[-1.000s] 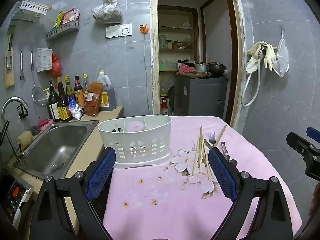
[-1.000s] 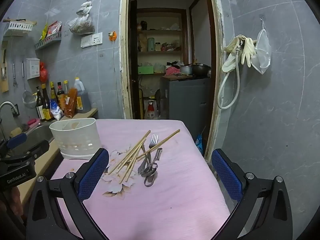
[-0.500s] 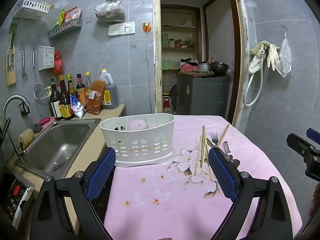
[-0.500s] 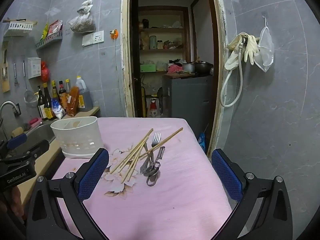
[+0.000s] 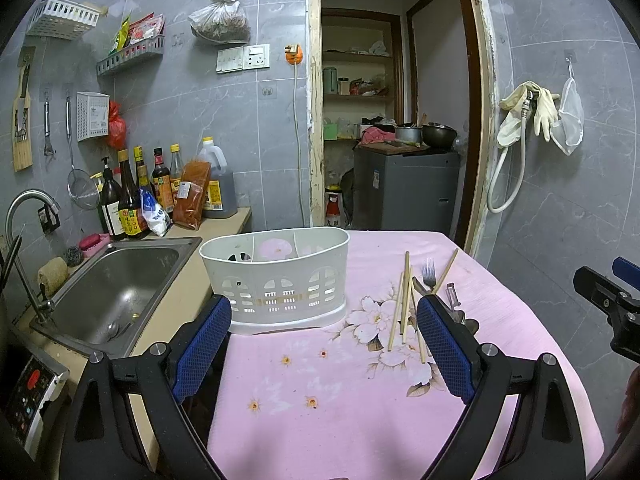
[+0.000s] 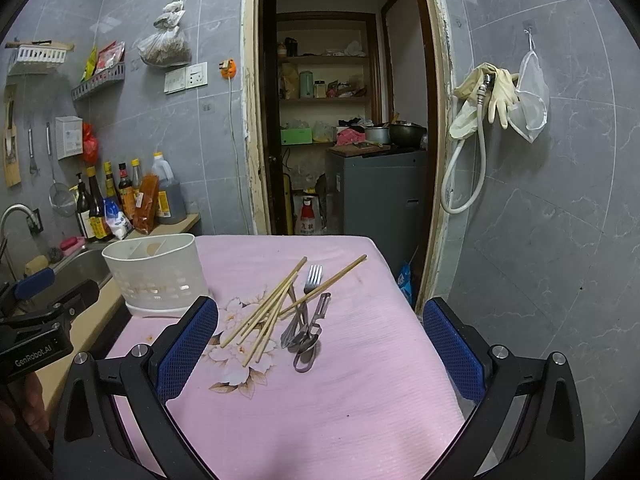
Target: Organize utensils
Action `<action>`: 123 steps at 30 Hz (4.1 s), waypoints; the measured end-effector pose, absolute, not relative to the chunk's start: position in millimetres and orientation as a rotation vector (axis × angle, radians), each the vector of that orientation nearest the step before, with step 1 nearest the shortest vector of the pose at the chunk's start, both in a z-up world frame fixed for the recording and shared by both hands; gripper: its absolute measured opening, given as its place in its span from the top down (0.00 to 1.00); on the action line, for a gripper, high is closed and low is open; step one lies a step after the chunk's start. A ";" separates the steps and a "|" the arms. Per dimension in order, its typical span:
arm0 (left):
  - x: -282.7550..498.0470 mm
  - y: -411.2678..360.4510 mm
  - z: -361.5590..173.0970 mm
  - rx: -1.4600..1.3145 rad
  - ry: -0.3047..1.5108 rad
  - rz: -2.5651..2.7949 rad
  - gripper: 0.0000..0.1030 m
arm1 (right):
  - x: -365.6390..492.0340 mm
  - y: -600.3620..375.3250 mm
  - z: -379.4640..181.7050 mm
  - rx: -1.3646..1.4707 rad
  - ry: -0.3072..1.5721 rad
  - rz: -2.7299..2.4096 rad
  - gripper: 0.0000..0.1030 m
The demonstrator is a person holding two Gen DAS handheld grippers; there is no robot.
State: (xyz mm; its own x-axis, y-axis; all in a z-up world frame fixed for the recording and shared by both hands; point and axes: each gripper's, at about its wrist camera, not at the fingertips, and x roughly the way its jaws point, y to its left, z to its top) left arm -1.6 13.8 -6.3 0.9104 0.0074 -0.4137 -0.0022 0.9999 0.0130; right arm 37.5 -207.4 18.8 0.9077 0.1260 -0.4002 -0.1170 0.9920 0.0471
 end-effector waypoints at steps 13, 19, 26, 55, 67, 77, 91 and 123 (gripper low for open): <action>-1.2 12.9 -5.3 0.012 0.427 0.005 0.12 | 37.2 -207.4 19.2 0.025 0.416 0.124 0.00; -0.8 10.0 -4.9 0.014 0.427 0.003 0.12 | 37.5 -208.0 19.3 0.026 0.418 0.124 0.00; 1.7 5.8 -3.4 0.013 0.431 -0.001 0.12 | 36.9 -208.2 19.9 0.028 0.419 0.122 0.00; 4.4 7.6 -6.6 0.004 0.437 -0.008 0.12 | 37.5 -208.0 20.0 0.027 0.422 0.122 0.00; 8.6 7.8 -9.9 -0.004 0.445 -0.013 0.12 | 36.4 -203.3 15.5 0.028 0.441 0.121 0.00; 19.0 -1.9 3.1 0.014 0.424 -0.023 0.12 | 49.0 -208.7 31.8 0.014 0.437 0.118 0.00; 92.1 -46.8 11.6 -0.003 0.449 -0.125 0.12 | 130.2 -245.5 28.4 0.043 0.523 0.219 0.04; 352.5 -81.6 -129.6 -0.082 0.974 -0.204 0.81 | 378.2 -275.4 -103.8 0.235 1.047 0.445 0.73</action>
